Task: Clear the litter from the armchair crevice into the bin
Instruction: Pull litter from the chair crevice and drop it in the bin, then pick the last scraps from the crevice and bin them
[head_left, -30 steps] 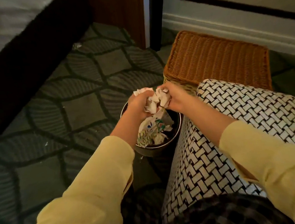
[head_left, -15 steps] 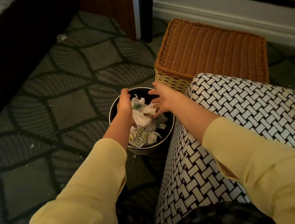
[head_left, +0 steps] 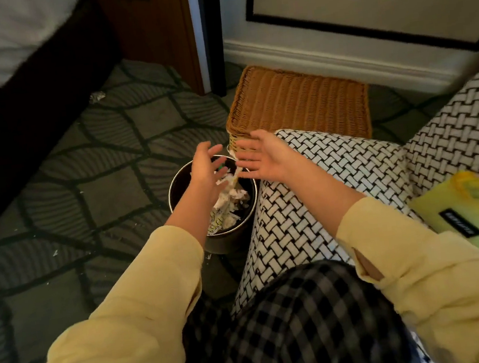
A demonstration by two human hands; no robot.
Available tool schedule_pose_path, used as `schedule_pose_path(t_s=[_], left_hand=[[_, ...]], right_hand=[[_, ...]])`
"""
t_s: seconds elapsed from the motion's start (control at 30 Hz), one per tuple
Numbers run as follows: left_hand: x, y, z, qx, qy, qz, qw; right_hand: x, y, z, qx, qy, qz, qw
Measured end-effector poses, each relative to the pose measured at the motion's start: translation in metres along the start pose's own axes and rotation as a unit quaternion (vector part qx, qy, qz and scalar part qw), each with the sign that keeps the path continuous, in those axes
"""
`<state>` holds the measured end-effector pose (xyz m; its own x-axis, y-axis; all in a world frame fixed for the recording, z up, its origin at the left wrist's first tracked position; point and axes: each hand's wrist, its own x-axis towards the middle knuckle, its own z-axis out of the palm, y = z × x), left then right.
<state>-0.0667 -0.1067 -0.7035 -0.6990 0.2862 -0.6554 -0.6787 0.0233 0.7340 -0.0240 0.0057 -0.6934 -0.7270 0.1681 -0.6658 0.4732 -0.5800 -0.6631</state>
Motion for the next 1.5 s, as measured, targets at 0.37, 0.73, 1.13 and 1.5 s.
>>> schedule_pose_path(t_s=[0.37,0.73,1.13,1.5], left_hand=[[-0.123,-0.010,0.076,0.021,-0.144,0.062,0.987],[-0.245,-0.082,0.173,0.165,-0.324,0.066,0.929],[-0.341,-0.194,0.244,0.272,-0.427,0.044,0.861],[-0.430,-0.303,0.266,0.413,-0.485,0.041,0.770]], right_hand=[[-0.144,0.009,-0.063,0.153,0.041,-0.150,0.976],[-0.289,0.065,-0.171,0.281,0.125,-0.230,0.923],[-0.412,0.154,-0.260,0.370,0.204,-0.302,0.854],[-0.485,0.264,-0.310,0.397,0.263,-0.347,0.808]])
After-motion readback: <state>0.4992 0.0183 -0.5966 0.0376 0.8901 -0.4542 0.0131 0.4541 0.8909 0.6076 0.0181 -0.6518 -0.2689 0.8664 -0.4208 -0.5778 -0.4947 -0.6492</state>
